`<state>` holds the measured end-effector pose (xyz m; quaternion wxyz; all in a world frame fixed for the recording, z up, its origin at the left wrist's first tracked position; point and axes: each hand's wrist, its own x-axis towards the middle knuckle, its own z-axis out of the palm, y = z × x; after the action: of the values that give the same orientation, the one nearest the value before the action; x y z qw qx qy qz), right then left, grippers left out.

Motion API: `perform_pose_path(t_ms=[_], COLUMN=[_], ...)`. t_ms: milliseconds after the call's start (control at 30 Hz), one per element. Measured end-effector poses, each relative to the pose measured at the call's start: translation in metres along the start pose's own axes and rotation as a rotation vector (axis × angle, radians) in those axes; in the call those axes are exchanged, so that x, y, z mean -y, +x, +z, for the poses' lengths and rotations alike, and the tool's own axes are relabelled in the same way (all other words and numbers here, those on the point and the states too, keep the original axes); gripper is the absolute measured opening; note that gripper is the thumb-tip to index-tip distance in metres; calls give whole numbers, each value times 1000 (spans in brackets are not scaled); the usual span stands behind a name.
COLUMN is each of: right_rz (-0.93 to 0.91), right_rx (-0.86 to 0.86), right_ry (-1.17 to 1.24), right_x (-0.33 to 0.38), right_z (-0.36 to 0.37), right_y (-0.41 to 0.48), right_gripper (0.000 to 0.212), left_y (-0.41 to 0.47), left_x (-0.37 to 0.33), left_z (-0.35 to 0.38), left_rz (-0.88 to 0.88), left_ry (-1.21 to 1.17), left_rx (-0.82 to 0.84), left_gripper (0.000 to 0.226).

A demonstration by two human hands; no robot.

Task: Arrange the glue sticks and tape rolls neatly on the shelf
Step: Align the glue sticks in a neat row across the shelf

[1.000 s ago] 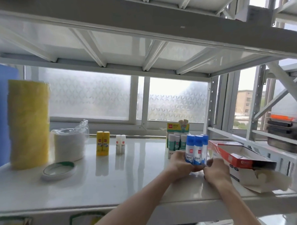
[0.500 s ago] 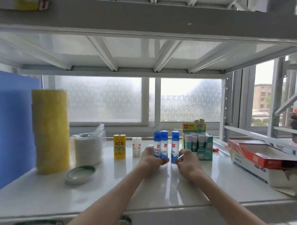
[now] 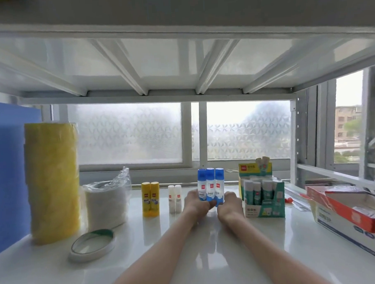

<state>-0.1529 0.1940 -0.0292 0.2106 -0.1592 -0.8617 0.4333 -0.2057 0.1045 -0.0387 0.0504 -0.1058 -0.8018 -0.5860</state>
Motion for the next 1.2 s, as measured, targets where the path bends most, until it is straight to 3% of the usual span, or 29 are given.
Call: perform_pose_path(t_ms=[200,400,733,833,933,1200], right_rz=[-21,-65,-57,-63,-73,-69], right_rx=[49,-7,-58,-72,-83,-72], right_ry=[-22,-47,-4,-24,-31,-21], right_x=[-9,-11,-12,-12,-12,-11], right_z=[4,5,4,4,4,2], right_y=[11,13,14,14,15,14], right_gripper=[35,32,30,28,25,23], left_y=[13,5,0,-1,-1,-6], left_x=[6,7,5,5,5,1], left_z=[1,0,9,8,7,7], left_rz=[6,54,9,-17,-36,-23], left_ry=[-16,54,196,152,125,158], left_rx=[-7,21,-201,-251,-262,-237], left_gripper=[43,45,28,36,43,34])
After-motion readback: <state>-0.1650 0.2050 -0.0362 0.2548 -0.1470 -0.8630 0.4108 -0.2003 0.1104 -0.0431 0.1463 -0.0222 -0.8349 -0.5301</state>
